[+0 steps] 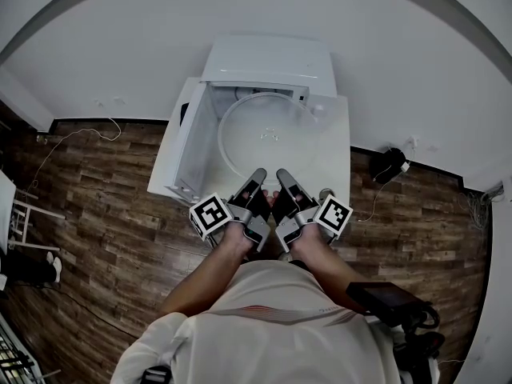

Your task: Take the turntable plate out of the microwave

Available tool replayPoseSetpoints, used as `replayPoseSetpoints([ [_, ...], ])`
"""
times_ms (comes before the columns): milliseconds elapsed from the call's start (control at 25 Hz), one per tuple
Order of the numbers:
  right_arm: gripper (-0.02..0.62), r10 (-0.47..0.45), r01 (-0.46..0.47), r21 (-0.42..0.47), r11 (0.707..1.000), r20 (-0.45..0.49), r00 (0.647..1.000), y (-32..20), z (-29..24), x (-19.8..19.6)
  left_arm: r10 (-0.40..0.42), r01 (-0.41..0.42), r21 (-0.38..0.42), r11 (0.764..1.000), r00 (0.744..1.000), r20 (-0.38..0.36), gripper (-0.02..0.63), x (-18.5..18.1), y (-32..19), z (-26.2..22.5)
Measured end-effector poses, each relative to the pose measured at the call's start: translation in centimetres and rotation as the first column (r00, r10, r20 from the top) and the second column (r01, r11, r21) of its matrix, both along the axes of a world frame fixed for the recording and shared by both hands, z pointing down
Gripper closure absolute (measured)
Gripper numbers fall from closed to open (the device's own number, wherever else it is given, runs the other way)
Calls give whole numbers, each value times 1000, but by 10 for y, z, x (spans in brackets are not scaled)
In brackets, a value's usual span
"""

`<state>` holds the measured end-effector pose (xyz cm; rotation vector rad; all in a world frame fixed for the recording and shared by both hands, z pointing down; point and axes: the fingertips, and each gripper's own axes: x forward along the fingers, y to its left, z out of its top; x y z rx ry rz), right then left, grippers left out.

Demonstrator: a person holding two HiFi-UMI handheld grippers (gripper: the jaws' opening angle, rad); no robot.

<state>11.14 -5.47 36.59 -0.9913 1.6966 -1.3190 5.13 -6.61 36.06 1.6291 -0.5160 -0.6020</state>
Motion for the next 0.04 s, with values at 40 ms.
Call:
replayPoseSetpoints([
  [40, 552, 0, 0, 1, 1000, 0, 1000, 0, 0, 0, 0, 0, -1, 1000, 1000, 0, 560, 0, 0, 1],
])
